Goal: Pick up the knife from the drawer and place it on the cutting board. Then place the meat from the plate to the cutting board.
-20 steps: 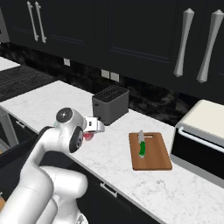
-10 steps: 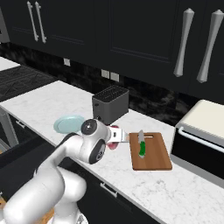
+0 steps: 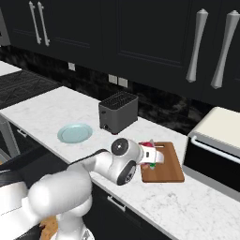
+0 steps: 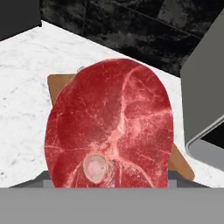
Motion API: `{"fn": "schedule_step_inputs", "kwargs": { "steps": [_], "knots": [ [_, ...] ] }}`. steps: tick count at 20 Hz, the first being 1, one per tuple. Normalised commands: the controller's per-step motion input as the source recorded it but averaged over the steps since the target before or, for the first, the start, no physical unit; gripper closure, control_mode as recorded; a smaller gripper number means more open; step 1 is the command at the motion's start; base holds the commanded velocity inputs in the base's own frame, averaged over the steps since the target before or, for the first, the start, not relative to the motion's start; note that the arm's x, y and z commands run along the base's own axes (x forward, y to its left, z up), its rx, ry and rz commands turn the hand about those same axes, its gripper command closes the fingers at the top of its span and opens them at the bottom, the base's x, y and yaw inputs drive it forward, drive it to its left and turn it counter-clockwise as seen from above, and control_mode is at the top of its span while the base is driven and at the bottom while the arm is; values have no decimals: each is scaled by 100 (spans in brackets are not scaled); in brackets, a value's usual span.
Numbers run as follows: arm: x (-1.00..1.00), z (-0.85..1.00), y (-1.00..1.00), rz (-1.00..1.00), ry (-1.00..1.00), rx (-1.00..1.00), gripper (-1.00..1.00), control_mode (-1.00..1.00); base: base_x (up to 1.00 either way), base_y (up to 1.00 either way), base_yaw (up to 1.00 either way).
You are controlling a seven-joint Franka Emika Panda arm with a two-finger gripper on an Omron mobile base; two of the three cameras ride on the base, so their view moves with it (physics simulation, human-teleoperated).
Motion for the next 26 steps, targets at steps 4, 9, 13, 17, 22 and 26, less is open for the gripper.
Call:
{"fn": "schedule_step_inputs", "kwargs": {
  "steps": [4,9,13,17,22,26],
  "knots": [
    [21,0,-67,-1,10,0,100,-100,0,0,0],
    [22,0,-25,0,15,0,100,-100,0,0,0],
    [22,-1,-26,2,10,0,100,-100,0,0,0],
    [27,-17,-28,8,5,0,100,-100,0,0,0],
    [31,-30,-28,10,3,0,100,-100,0,0,0],
    [25,-31,-32,10,3,0,100,-100,0,0,0]
  ]
}}
